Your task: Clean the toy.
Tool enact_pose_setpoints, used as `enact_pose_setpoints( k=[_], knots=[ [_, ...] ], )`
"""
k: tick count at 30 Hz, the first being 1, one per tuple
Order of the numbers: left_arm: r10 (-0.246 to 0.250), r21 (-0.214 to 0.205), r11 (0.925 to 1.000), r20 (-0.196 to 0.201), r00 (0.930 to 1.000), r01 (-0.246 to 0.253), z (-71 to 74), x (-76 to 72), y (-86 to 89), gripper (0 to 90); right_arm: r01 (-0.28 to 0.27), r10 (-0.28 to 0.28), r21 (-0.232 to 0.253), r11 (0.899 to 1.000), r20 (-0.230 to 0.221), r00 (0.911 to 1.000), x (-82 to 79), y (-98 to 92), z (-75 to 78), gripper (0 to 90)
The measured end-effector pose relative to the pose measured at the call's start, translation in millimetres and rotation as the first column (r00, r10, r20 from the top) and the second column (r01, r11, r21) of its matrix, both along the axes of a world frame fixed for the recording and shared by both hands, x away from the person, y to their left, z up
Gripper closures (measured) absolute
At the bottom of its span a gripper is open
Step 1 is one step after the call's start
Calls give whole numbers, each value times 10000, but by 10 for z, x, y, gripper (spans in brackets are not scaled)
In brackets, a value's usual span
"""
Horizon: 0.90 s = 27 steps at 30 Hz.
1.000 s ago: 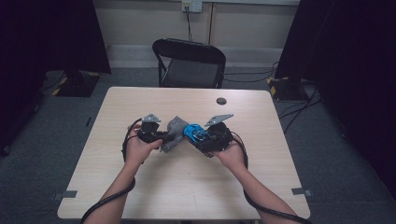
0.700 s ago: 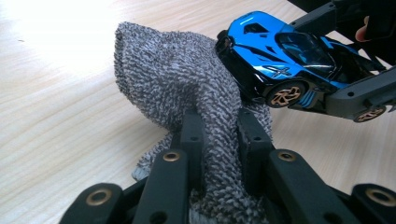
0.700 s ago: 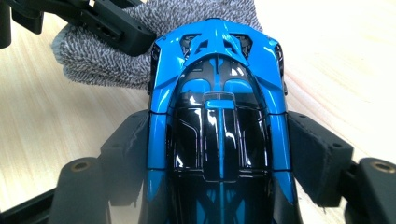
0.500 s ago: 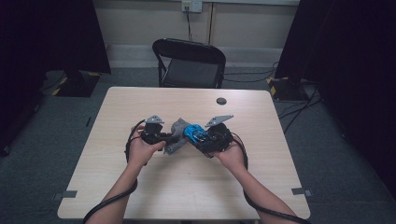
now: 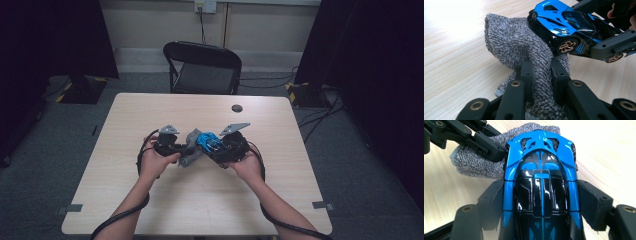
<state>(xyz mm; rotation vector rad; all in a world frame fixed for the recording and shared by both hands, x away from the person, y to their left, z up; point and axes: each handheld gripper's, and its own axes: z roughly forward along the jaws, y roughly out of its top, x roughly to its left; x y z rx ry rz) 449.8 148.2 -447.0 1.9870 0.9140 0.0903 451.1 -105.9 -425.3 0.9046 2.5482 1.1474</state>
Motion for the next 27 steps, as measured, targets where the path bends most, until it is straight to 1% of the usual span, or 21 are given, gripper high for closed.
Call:
enact_pose_setpoints(
  k=[6, 15, 19, 27],
  knots=[
    [-144, 10, 9999, -24, 9999, 144, -33, -17, -48, 759, 56, -56, 18, 10000, -22, 10000, 11, -5, 4, 282],
    [-582, 11, 9983, -61, 9983, 583, -73, -81, -180, 758, 84, -84, 73, 9999, 32, 10000, 22, 28, 19, 282],
    [-740, 42, 9972, -15, 9973, 740, -83, -117, -253, 758, 147, -147, 56, 9999, 20, 9999, 39, 43, 17, 282],
    [-1196, -24, 9928, -83, 9928, 1196, -125, -194, -401, 758, 214, -213, 122, 9997, -26, 9998, 74, 74, 12, 282]
  ],
)
